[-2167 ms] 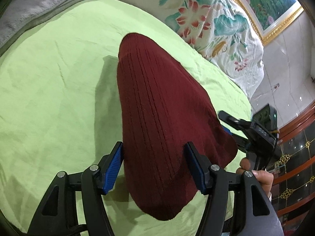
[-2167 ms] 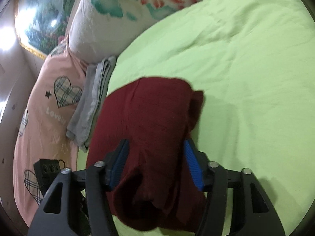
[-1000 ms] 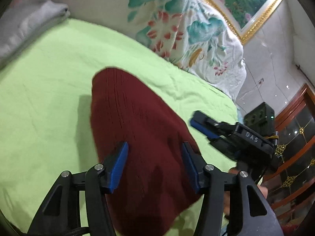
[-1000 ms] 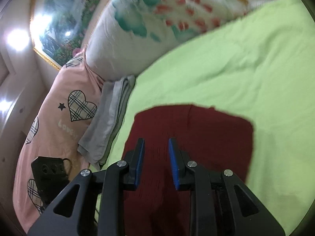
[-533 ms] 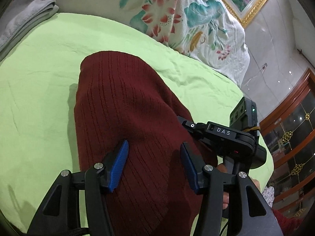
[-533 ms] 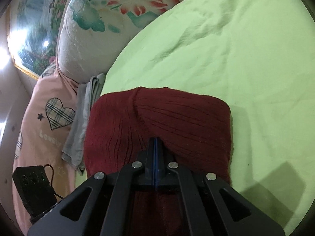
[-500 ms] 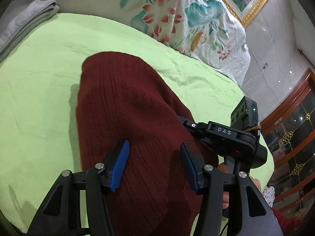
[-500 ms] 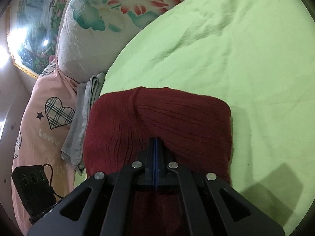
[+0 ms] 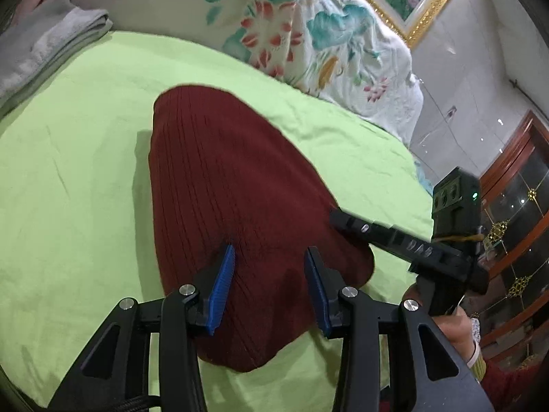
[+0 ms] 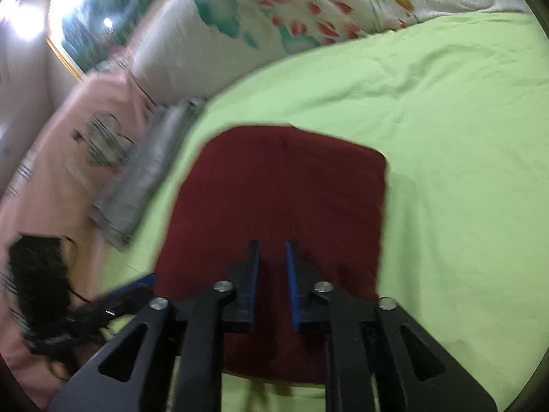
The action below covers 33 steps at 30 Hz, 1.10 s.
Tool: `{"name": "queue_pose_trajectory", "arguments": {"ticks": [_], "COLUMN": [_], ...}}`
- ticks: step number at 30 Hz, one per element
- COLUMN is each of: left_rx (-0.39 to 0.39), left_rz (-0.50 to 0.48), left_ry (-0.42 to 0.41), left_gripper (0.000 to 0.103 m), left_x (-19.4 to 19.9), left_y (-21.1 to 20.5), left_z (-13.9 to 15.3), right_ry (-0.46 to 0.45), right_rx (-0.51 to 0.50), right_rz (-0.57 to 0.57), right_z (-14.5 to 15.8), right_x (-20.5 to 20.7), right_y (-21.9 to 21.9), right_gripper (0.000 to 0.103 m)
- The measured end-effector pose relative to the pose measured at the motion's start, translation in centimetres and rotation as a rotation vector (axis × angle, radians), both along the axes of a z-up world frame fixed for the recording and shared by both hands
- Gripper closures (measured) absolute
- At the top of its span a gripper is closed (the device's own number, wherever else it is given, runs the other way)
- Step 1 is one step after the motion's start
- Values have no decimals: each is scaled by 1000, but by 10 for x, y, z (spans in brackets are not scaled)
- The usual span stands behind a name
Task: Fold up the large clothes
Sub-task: 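Pinch the folded sweater edge with the right tool to square it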
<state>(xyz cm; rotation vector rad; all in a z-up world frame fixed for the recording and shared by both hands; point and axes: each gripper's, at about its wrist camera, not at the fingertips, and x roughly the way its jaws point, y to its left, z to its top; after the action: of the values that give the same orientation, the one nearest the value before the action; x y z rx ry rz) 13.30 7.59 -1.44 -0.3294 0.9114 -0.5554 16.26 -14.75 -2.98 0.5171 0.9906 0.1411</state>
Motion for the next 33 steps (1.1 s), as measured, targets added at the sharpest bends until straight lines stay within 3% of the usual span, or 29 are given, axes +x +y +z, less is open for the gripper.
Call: {"name": "queue_pose_trajectory", "arguments": {"ticks": [3, 8, 15, 21, 23, 25, 27, 33], "left_rx": [-4, 51, 14, -3, 54, 166, 246, 297], "left_rz": [0, 0, 15, 93, 167, 229, 246, 213], "left_ry": [7, -9, 20, 25, -2, -18, -23, 22], "left_gripper": [63, 64, 63, 65, 65, 65, 65, 65], "left_x": [2, -1, 2, -6, -11, -12, -11, -4], "left_y": [-3, -13, -9, 10, 19, 19, 14, 0], "left_z": [-5, -9, -10, 13, 25, 31, 31, 16], "right_ry": [22, 24, 30, 14, -12, -27, -34, -11], "right_rx": [-10, 4, 26, 37, 24, -2, -21, -65], "right_rz": [-20, -28, -35, -37, -41, -42, -32, -3], "right_z": [-18, -21, -21, -3, 7, 14, 17, 11], "right_x": [-1, -1, -2, -7, -8, -9, -8, -2], "right_y": [-4, -9, -10, -10, -10, -8, -5, 3], "right_gripper": [84, 84, 84, 83, 82, 77, 75, 75]}}
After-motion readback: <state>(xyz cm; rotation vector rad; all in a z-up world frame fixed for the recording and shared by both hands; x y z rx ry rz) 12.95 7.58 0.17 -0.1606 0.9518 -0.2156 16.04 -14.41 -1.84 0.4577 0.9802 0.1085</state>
